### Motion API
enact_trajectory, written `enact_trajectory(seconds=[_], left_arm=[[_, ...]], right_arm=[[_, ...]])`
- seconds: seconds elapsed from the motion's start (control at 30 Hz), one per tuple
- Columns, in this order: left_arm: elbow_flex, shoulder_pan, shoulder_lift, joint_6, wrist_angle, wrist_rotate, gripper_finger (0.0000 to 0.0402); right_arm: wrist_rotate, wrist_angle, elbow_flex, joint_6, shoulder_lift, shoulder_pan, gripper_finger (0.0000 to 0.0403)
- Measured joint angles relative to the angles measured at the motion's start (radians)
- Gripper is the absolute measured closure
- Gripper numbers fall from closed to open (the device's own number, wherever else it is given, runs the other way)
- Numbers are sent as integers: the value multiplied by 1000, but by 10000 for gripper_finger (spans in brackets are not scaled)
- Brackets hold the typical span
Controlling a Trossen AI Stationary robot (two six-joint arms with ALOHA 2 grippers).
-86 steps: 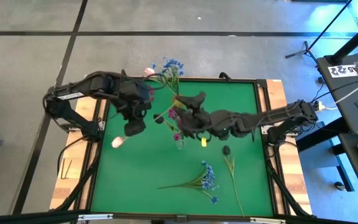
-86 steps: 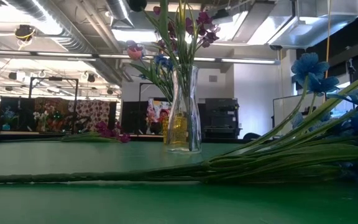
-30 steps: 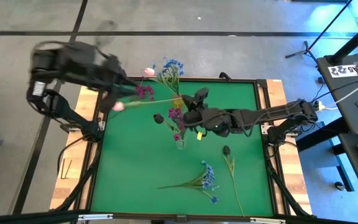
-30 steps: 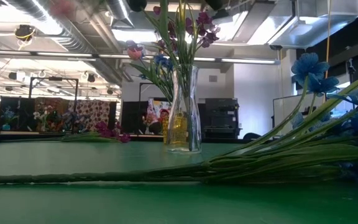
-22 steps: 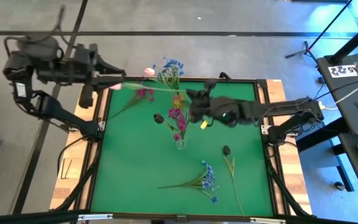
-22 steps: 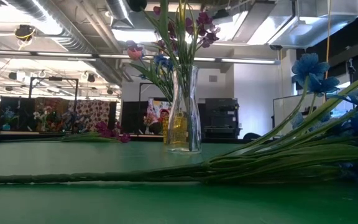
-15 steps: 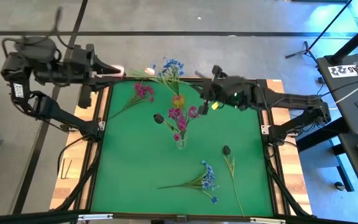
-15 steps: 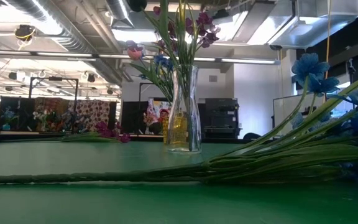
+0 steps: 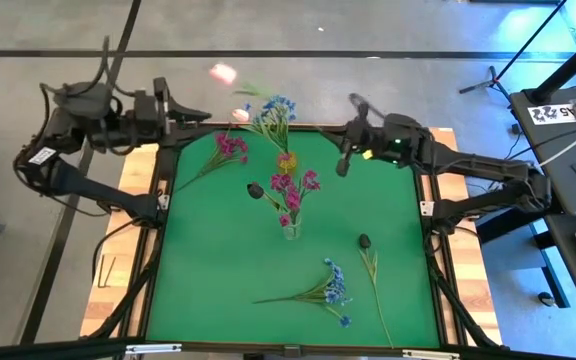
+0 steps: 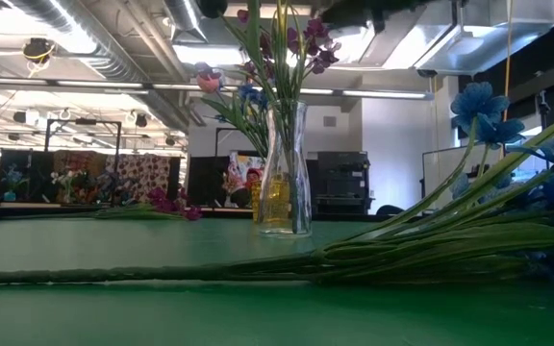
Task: Sort flowers into vase by color
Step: Put the pink flower into the yellow vase
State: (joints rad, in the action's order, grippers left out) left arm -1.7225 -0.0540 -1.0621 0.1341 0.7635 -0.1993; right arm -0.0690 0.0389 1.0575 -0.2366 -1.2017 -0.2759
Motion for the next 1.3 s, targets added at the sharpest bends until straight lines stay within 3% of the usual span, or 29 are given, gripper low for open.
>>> enact_trajectory(seconds=[0.17,0.33,0.53,0.77,1.1,1.3], left_arm=[[239,0,116,-5,-161,1,276],[476,-1,195,31,-399,3,276],[680,-56,202,79,-629,3,276],[803,-167,172,32,-790,40,276],[826,-263,46,-97,-1079,161,259],[826,-269,-61,-101,-1213,162,230]], right_arm=[[171,378,-233,116,77,-107,393],[272,669,-393,238,46,-182,393],[279,772,-443,277,-63,-197,393],[371,964,-443,345,-204,-195,393],[421,995,-381,381,-228,-125,393],[365,810,-287,283,-228,-42,393]])
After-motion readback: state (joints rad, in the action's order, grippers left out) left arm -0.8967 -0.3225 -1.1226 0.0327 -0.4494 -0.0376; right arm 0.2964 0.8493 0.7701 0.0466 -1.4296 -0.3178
